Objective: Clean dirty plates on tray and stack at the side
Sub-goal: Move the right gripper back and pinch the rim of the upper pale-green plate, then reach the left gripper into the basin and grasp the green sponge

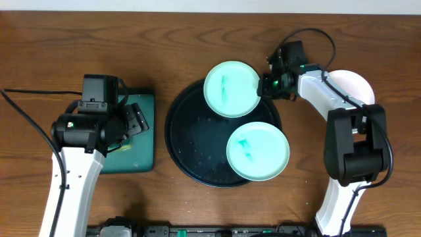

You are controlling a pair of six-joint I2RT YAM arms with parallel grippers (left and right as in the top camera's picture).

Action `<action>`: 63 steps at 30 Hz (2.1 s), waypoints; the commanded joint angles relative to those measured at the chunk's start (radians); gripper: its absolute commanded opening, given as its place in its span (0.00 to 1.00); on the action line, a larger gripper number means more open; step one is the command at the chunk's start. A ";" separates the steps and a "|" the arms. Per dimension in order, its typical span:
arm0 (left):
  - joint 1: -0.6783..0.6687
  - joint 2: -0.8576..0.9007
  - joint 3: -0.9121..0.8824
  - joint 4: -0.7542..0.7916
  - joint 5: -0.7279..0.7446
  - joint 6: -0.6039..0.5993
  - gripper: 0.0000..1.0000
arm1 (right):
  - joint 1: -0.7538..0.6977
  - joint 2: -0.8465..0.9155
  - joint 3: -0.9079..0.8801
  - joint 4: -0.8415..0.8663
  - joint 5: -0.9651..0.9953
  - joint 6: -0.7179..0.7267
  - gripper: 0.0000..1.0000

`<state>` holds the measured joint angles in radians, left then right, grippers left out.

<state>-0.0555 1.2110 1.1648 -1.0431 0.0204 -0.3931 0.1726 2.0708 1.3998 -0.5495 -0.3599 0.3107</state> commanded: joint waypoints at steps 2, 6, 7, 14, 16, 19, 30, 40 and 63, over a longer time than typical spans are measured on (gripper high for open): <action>-0.002 0.001 0.003 -0.003 -0.005 -0.009 0.80 | 0.018 0.010 -0.010 -0.029 -0.039 -0.002 0.01; -0.002 0.001 0.003 -0.003 -0.005 -0.009 0.80 | 0.043 -0.002 -0.010 -0.067 -0.080 0.001 0.01; -0.002 0.001 0.003 -0.003 -0.005 -0.009 0.80 | 0.052 -0.003 -0.010 -0.079 -0.090 0.007 0.01; -0.002 0.001 0.003 -0.003 -0.005 -0.009 0.80 | 0.128 -0.003 -0.010 -0.121 -0.092 0.015 0.01; -0.002 0.001 0.003 -0.003 -0.005 -0.009 0.80 | 0.145 -0.003 -0.010 -0.126 -0.055 0.059 0.01; -0.002 0.002 0.002 -0.003 -0.006 -0.008 0.80 | 0.156 -0.003 -0.010 -0.133 -0.026 0.090 0.01; 0.002 0.170 -0.050 0.037 -0.124 -0.051 0.66 | 0.155 -0.003 -0.010 -0.169 -0.003 0.093 0.01; 0.157 0.308 -0.051 0.126 -0.046 0.076 0.59 | 0.156 -0.003 -0.010 -0.169 -0.003 0.092 0.01; 0.231 0.594 -0.051 0.301 0.066 0.176 0.50 | 0.156 -0.003 -0.010 -0.184 -0.003 0.077 0.01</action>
<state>0.1741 1.7947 1.1202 -0.7498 0.0750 -0.2337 0.3260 2.0708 1.3964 -0.7261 -0.3664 0.3943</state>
